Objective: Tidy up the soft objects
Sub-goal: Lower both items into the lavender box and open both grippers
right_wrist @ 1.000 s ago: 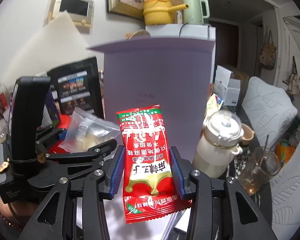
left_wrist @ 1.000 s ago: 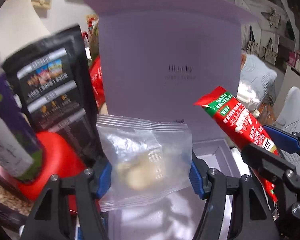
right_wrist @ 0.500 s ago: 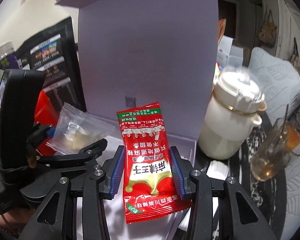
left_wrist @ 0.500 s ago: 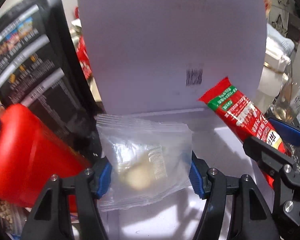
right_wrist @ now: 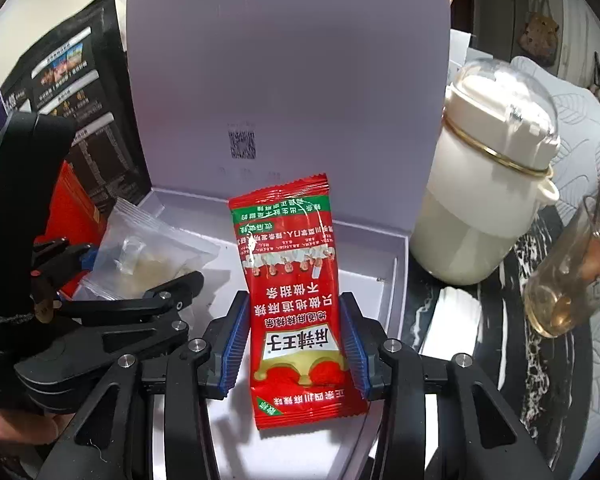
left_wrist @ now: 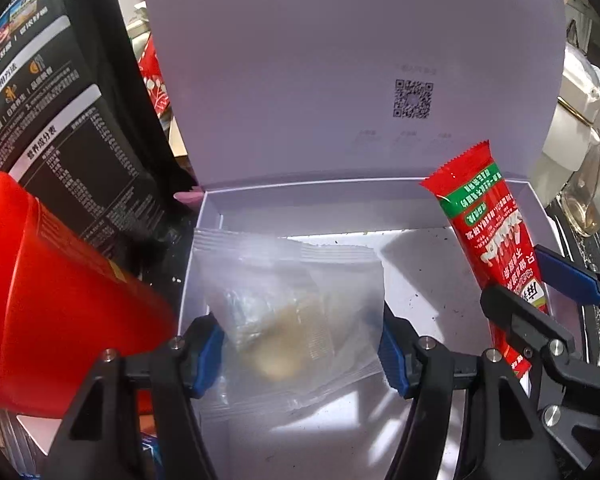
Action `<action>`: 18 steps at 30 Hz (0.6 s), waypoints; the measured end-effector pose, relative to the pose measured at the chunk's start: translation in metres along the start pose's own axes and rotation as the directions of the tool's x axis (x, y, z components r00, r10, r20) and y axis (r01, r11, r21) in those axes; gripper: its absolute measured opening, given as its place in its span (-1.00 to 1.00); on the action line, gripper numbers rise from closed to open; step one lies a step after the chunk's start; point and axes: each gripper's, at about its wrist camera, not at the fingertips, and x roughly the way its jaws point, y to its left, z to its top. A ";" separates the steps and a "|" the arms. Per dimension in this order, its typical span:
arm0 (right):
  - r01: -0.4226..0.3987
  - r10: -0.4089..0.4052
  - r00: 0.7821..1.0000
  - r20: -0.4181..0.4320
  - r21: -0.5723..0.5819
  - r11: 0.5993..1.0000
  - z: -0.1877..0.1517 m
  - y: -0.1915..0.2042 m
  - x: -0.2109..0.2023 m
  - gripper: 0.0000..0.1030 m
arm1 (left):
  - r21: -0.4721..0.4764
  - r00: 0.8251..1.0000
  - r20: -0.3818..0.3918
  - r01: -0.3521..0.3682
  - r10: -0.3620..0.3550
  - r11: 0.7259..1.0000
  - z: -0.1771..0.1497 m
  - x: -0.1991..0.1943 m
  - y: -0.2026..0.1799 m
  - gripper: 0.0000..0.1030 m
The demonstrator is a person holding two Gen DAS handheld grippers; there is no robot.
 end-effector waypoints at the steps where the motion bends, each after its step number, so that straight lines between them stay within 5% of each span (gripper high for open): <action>1: 0.003 -0.003 1.000 0.000 -0.004 1.000 -0.001 0.003 -0.001 -0.15 | -0.003 1.000 -0.003 0.004 -0.004 1.000 0.003 0.000 0.000 0.25; 18: 0.027 -0.026 0.999 -0.043 0.005 1.000 0.000 0.007 0.010 0.07 | -0.044 0.996 -0.078 0.036 -0.039 0.998 0.018 0.030 0.006 0.28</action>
